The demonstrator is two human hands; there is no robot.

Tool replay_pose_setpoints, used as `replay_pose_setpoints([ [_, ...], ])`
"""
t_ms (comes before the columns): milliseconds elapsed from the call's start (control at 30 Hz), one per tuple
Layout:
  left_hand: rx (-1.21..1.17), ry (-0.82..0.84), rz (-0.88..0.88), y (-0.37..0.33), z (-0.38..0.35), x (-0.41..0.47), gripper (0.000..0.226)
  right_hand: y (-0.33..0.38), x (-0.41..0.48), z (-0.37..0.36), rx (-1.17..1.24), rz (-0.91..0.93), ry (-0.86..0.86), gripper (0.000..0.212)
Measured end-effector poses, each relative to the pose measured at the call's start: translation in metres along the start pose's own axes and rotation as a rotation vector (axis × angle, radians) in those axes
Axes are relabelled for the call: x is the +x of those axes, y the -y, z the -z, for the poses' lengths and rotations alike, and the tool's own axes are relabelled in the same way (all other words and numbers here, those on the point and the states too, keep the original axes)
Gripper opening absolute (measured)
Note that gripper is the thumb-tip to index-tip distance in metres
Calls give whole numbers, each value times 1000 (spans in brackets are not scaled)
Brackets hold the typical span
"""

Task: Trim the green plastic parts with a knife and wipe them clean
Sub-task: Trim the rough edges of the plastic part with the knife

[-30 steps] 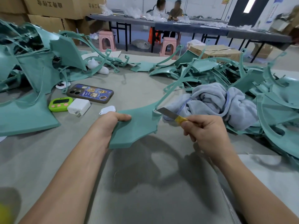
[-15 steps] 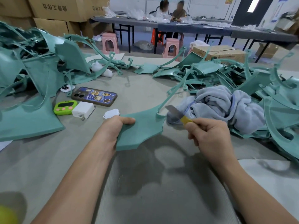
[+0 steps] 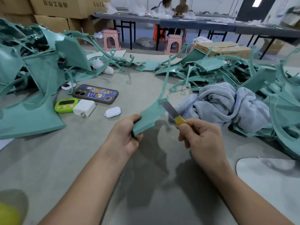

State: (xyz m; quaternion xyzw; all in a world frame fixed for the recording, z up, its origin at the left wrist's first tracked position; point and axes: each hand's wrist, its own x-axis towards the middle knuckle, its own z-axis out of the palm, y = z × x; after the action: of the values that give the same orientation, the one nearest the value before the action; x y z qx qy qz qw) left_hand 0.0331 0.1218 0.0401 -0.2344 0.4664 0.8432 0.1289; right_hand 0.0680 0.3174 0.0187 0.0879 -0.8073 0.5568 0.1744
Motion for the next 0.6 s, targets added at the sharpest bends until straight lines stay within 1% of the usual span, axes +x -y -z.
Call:
replay_pose_setpoints([
  [67, -2, 2, -1, 0, -1, -1, 23, 3, -5, 0, 67, 68, 111, 23],
  [100, -2, 7, 1, 0, -1, -2, 22, 5, -7, -1, 64, 76, 181, 23],
  [133, 0, 14, 3, 1, -1, -2, 21, 6, -8, -3, 21, 67, 208, 25],
  [167, 3, 21, 6, 1, -1, -2, 21, 4, -6, -5, -36, 46, 174, 28],
  [233, 14, 22, 3, 2, -2, -1, 22, 1, -1, -4, -131, -2, -2, 32],
  [267, 16, 16, -3, 2, -2, -1, 22, 0, 0, -2, -125, -12, -49, 33],
  [300, 14, 9, -11, 3, -2, -1, 22, -2, -1, -1, -92, 2, -38, 33],
  [367, 16, 3, -26, 3, -2, 1, 22, 0, -8, -3, -45, 56, 117, 31],
  [400, 19, 2, -32, 3, -2, 1, 21, 2, -11, -5, -62, 69, 179, 30],
  [433, 21, -1, -38, 4, -1, 1, 21, 1, -11, -7, -105, 72, 174, 30],
  [500, 4, -24, -69, 5, 0, 2, 19, -4, -2, -7, -174, 30, 8, 31],
  [533, -19, -47, -104, 6, 0, 2, 16, -5, 3, -4, -155, -22, -62, 31],
  [567, -43, -75, -155, 8, 0, 3, 12, -6, 6, -2, -74, -86, -88, 30],
  [600, -52, -109, -222, 9, 0, 5, 9, -6, 8, 1, 52, -153, -72, 27],
])
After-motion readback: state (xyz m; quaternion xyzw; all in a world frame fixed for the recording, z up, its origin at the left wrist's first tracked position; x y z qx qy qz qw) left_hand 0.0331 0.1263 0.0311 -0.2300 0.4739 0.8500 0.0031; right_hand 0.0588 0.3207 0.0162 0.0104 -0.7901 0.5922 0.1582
